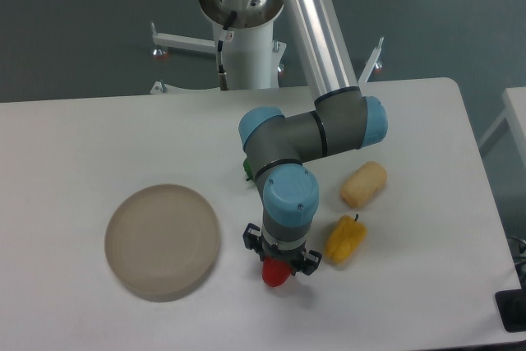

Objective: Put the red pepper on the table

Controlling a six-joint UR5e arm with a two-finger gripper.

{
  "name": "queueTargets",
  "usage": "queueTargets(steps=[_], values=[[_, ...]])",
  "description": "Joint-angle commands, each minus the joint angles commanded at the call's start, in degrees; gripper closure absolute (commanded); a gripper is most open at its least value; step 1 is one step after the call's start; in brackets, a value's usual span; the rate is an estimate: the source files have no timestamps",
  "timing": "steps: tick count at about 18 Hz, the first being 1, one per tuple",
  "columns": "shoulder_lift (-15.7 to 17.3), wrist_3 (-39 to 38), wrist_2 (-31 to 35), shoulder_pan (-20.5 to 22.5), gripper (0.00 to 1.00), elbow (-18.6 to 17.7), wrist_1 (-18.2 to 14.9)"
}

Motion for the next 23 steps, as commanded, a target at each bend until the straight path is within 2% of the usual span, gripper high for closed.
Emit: queueTargets(steps=[23], values=[[-0.2, 0.0, 0.1, 0.0, 0.53, -0.5, 0.3]])
